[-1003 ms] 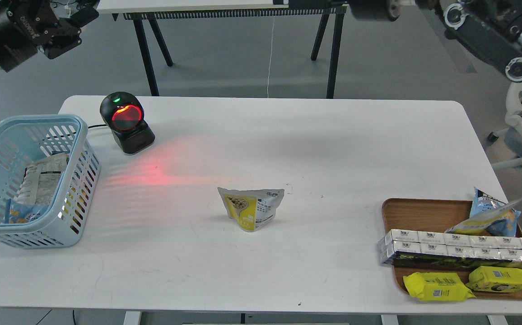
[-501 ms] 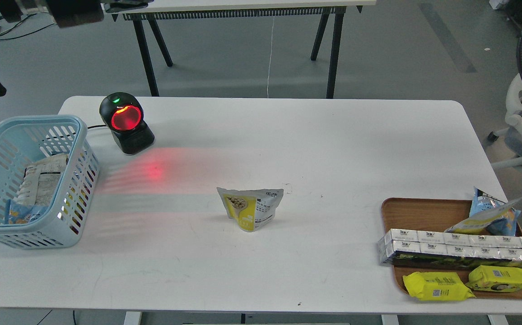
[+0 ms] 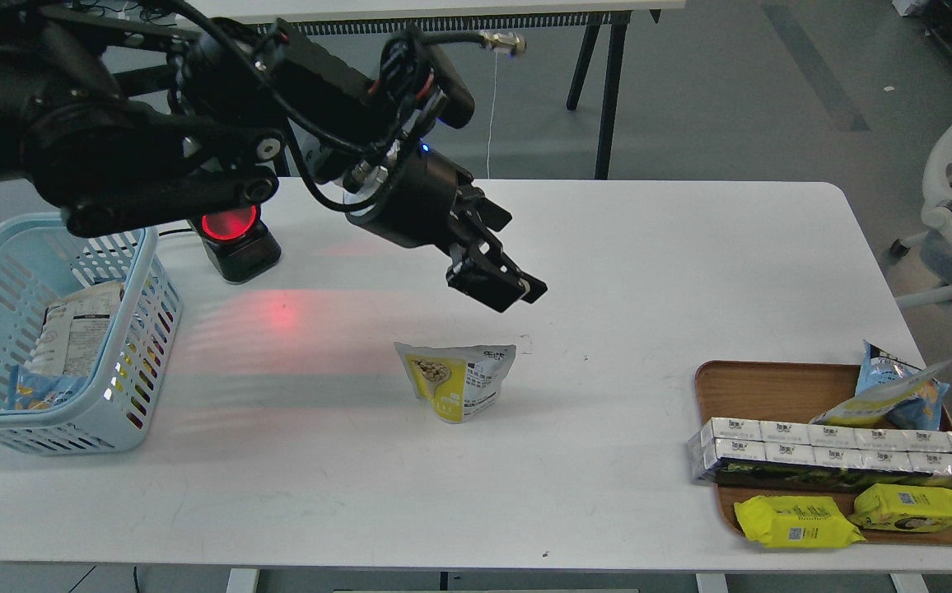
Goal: Scan snack and place in basket
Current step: 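Reach the left gripper down and grasp the yellow snack bag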
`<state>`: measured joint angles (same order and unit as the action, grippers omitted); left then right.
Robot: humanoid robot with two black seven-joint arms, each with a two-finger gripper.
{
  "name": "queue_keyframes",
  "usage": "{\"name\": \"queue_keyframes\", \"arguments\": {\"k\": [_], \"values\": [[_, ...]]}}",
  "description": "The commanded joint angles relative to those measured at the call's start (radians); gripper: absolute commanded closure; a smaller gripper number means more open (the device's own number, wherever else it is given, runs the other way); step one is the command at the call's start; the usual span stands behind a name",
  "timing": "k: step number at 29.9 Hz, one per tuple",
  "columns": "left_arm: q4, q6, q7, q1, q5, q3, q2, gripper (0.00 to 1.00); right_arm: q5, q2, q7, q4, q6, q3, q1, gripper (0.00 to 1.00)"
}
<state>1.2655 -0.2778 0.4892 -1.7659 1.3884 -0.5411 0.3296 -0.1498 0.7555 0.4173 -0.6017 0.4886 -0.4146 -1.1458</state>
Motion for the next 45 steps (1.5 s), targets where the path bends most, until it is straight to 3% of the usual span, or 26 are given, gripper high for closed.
{"name": "queue_keyframes", "arguments": {"k": [1,9,17,21,26,27,30,33,45], "values": [[-0.050,0.083,0.000,0.012,0.003,-0.086,-0.069,0.01,0.024,0.001,0.000,-0.003,0.000,-0.003,0.031,0.01],[-0.143,0.129,0.000,0.131,0.046,-0.102,-0.107,0.01,0.026,0.002,0.000,-0.010,0.000,-0.004,0.038,0.01],[-0.149,0.131,0.000,0.190,0.051,-0.117,-0.106,0.04,0.026,0.007,0.000,-0.009,0.000,-0.004,0.040,0.01],[-0.150,0.147,0.000,0.217,0.051,-0.129,-0.103,0.32,0.029,0.016,0.002,-0.012,0.000,-0.004,0.043,0.01],[-0.161,0.177,0.000,0.215,0.052,-0.135,-0.090,0.58,0.047,0.021,0.002,-0.015,0.000,-0.004,0.054,0.01],[-0.161,0.178,0.000,0.215,0.054,-0.135,-0.087,0.73,0.047,0.021,0.000,-0.015,0.000,-0.004,0.054,0.01],[-0.155,0.186,0.000,0.215,0.054,-0.134,-0.084,0.94,0.047,0.028,0.002,-0.015,0.000,-0.004,0.055,0.01],[-0.153,0.197,0.000,0.215,0.054,-0.134,-0.083,0.98,0.047,0.030,0.002,-0.015,0.000,-0.004,0.055,0.01],[-0.140,0.187,0.000,0.215,0.051,-0.129,-0.058,0.99,0.047,0.044,0.003,-0.013,0.000,-0.004,0.063,0.01]]}}
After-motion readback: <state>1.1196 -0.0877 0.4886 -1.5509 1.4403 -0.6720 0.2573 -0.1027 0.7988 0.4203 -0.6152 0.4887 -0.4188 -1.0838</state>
